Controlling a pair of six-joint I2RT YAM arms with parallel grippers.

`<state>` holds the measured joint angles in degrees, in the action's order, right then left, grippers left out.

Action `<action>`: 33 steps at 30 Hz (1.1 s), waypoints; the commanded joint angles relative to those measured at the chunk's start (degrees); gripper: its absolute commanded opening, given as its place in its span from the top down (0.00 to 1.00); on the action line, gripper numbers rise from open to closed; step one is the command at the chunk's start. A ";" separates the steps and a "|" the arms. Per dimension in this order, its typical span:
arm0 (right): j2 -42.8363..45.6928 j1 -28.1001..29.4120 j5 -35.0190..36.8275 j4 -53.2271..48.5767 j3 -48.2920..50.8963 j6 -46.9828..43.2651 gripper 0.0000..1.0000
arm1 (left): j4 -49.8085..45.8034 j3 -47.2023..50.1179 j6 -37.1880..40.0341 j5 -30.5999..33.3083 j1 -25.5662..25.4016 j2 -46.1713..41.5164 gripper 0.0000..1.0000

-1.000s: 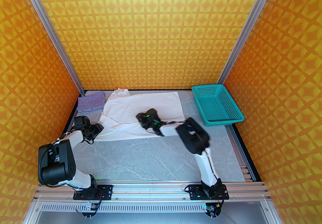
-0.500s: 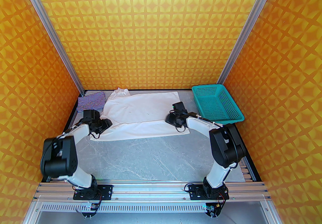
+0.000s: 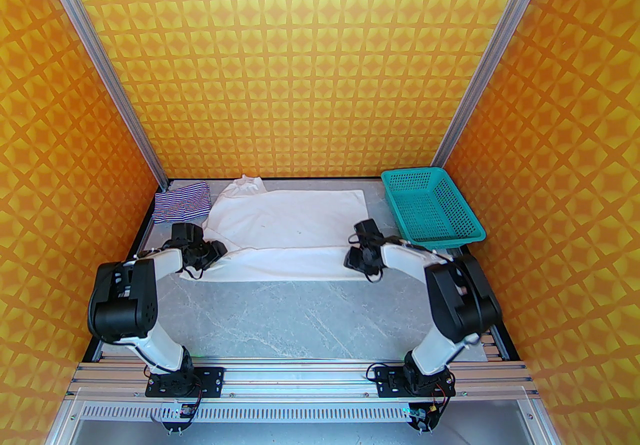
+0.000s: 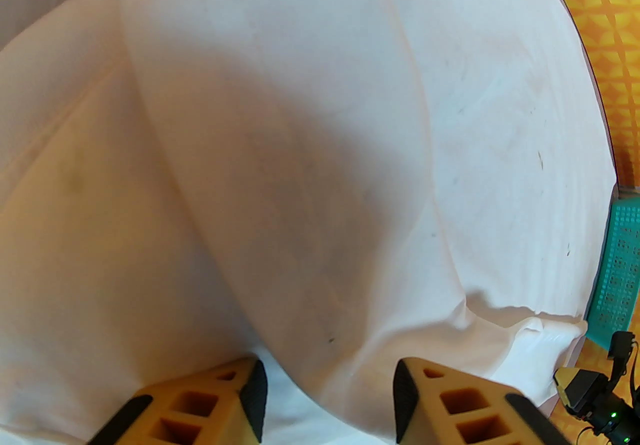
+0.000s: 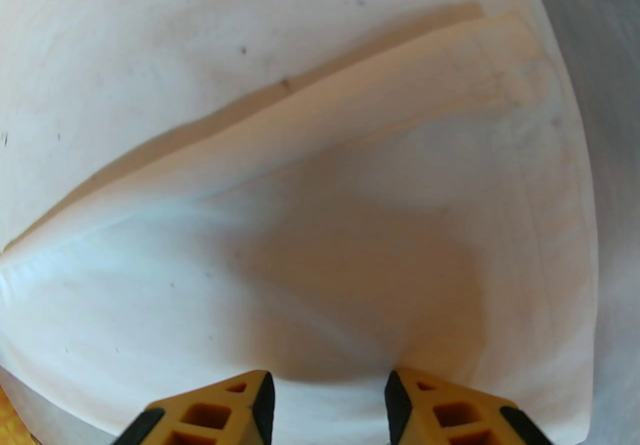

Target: Fold and stack the mixed laundry pile

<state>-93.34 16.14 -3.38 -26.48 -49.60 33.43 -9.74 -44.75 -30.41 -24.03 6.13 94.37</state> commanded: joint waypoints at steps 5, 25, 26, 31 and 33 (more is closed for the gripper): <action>13.13 -0.06 0.28 -8.15 13.66 3.29 0.59 | -11.14 11.71 -3.11 1.00 0.95 -14.47 0.52; 0.26 -0.06 2.25 -7.60 -7.39 -4.35 0.59 | -14.39 -15.07 7.00 1.03 -10.62 1.45 0.62; -2.17 -0.09 2.11 -7.62 -8.83 -4.53 0.59 | -14.02 -15.61 7.00 0.92 -10.70 3.53 0.63; -7.06 -0.06 0.64 -6.36 -9.24 -4.29 0.60 | -12.24 -9.77 5.26 2.75 -10.55 6.33 0.68; -7.13 -0.09 0.27 -6.34 -8.00 -4.28 0.60 | -12.12 -5.59 4.59 3.83 -10.50 4.72 0.68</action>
<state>-100.16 16.10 -2.04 -33.56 -58.50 29.91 -21.15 -54.28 -25.08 -22.92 -4.47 100.60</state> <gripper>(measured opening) 0.402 0.318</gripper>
